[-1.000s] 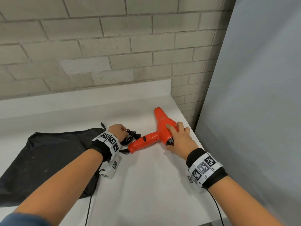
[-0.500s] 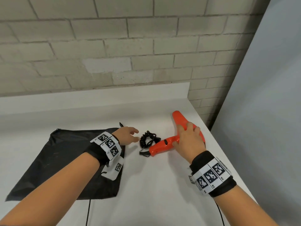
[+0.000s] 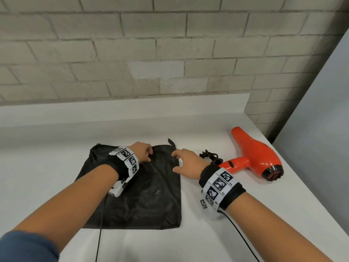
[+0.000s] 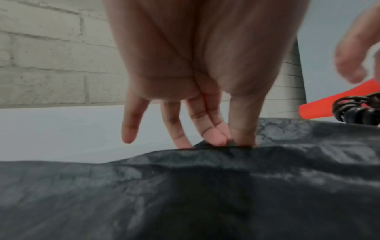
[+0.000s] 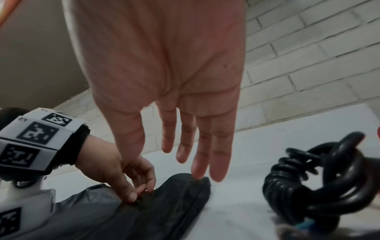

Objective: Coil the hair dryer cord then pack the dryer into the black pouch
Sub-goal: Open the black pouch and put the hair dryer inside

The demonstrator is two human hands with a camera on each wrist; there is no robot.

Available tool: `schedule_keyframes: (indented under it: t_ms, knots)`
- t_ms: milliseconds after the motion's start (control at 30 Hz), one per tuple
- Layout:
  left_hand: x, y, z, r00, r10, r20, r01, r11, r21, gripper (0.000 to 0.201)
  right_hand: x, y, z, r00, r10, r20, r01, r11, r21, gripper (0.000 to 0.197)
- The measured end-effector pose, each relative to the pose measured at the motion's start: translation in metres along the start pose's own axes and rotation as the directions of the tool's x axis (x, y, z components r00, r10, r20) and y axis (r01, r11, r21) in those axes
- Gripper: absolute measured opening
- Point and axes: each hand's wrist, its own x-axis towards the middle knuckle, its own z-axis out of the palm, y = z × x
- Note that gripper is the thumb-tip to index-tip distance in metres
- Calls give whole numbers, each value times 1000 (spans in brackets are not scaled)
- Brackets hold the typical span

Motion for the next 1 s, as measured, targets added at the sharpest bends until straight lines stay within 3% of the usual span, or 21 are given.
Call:
schedule_keyframes:
  t_ms: [133, 167, 300, 400, 500, 600, 667, 733, 800, 833, 867, 933, 1000]
  knots:
    - [5, -1, -2, 999, 32, -42, -30, 998, 47, 75, 8, -6, 8, 1000, 9, 20, -8, 999, -40, 54]
    - [5, -1, -4, 999, 29, -15, -28, 998, 65, 74, 9, -7, 11, 999, 25, 42, -23, 998, -56, 56]
    - [4, 3, -6, 996, 59, 60, -67, 987, 143, 23, 11, -2, 21, 990, 85, 109, -74, 992, -107, 67]
    - [-6, 14, -7, 976, 218, 20, -219, 973, 71, 15, 9, -4, 22, 1000, 19, -10, -21, 987, -157, 75]
    - [-27, 37, -21, 915, 386, -117, -394, 918, -46, 19, 3, -12, 16, 968, -97, -233, 85, 994, -63, 66]
    - [-48, 50, -41, 808, 499, -313, -547, 833, -84, 13, -7, -13, 0, 934, -74, -351, 131, 981, 142, 29]
    - [-61, 52, -51, 750, 526, -401, -593, 803, -56, 10, -18, -11, -10, 942, -69, -330, 105, 990, 93, 16]
    - [-74, 54, -56, 716, 521, -465, -611, 790, -55, 9, -27, -6, -16, 934, -22, -355, -18, 994, -110, 21]
    - [-86, 58, -54, 729, 494, -474, -611, 781, -126, 7, -35, 0, -18, 899, 96, -427, -226, 937, -266, 24]
    - [-91, 61, -50, 764, 474, -438, -595, 780, -193, 7, -39, 1, -18, 880, 153, -449, -284, 928, -241, 21]
    - [-93, 63, -44, 809, 448, -380, -561, 780, -277, 8, -41, 2, -19, 869, 180, -460, -270, 953, -136, 23]
    - [-95, 67, -34, 890, 390, -238, -456, 783, -422, 13, -46, 5, -20, 848, 170, -502, -103, 982, 159, 40]
    - [-92, 65, -26, 920, 347, -183, -392, 836, -384, 16, -53, 4, -23, 837, 142, -528, -1, 966, 258, 47]
